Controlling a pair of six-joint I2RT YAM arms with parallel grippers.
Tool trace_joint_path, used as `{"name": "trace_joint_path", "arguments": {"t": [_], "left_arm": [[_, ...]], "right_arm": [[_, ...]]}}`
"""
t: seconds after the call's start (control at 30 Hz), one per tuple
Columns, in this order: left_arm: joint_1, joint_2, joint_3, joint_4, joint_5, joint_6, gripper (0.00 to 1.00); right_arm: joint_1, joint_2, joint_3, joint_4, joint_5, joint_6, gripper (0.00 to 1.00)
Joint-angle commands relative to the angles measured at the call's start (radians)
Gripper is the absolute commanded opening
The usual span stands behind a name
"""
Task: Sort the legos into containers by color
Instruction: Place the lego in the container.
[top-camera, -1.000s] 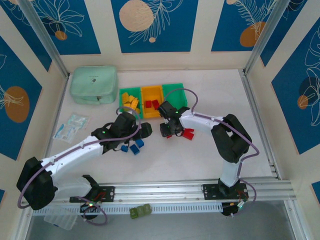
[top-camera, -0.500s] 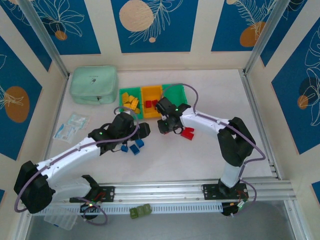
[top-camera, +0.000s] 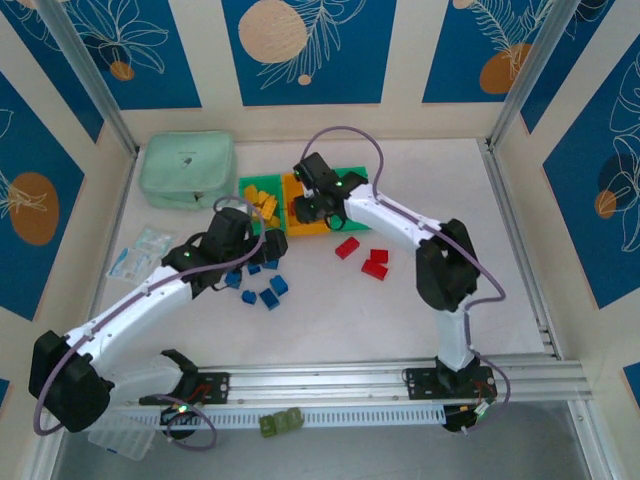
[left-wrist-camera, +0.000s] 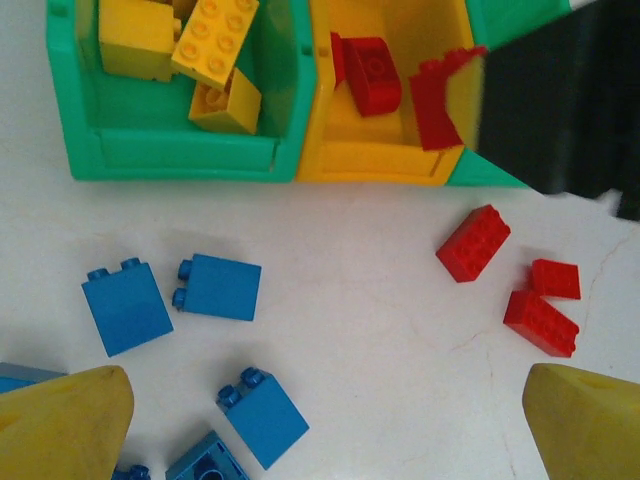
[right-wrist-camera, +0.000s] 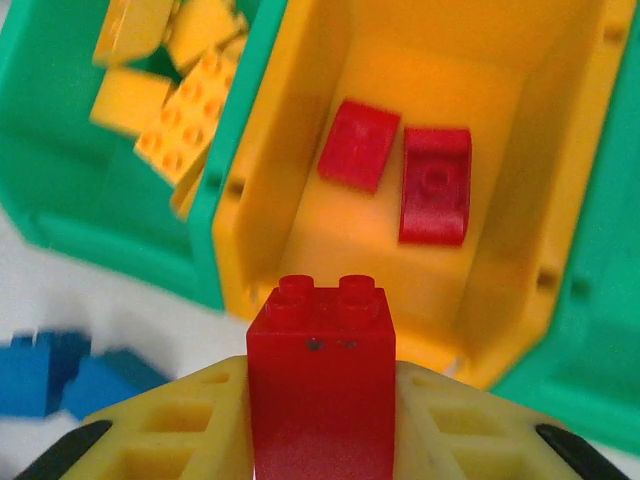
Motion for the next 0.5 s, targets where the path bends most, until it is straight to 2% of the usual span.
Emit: {"name": "trace_joint_path", "arguments": {"t": [0.0, 0.1, 0.2, 0.47], "left_arm": [[0.031, 0.020, 0.044, -0.033, 0.053, 0.045, 0.99], [0.041, 0.035, 0.062, -0.044, 0.065, 0.053, 0.99], [0.042, 0.040, 0.068, -0.042, 0.071, 0.055, 0.99], [0.042, 0.050, 0.058, -0.021, 0.093, 0.044, 0.99]], "right_arm": [[-0.018, 0.092, 0.121, -0.032, 0.038, -0.030, 0.37], [-0.033, 0.165, 0.235, -0.083, 0.018, -0.034, 0.45], [-0.033, 0.167, 0.273, -0.102, 0.008, -0.037, 0.50], [-0.031, -0.016, 0.090, -0.043, -0.043, -0.028, 0.55]]}}
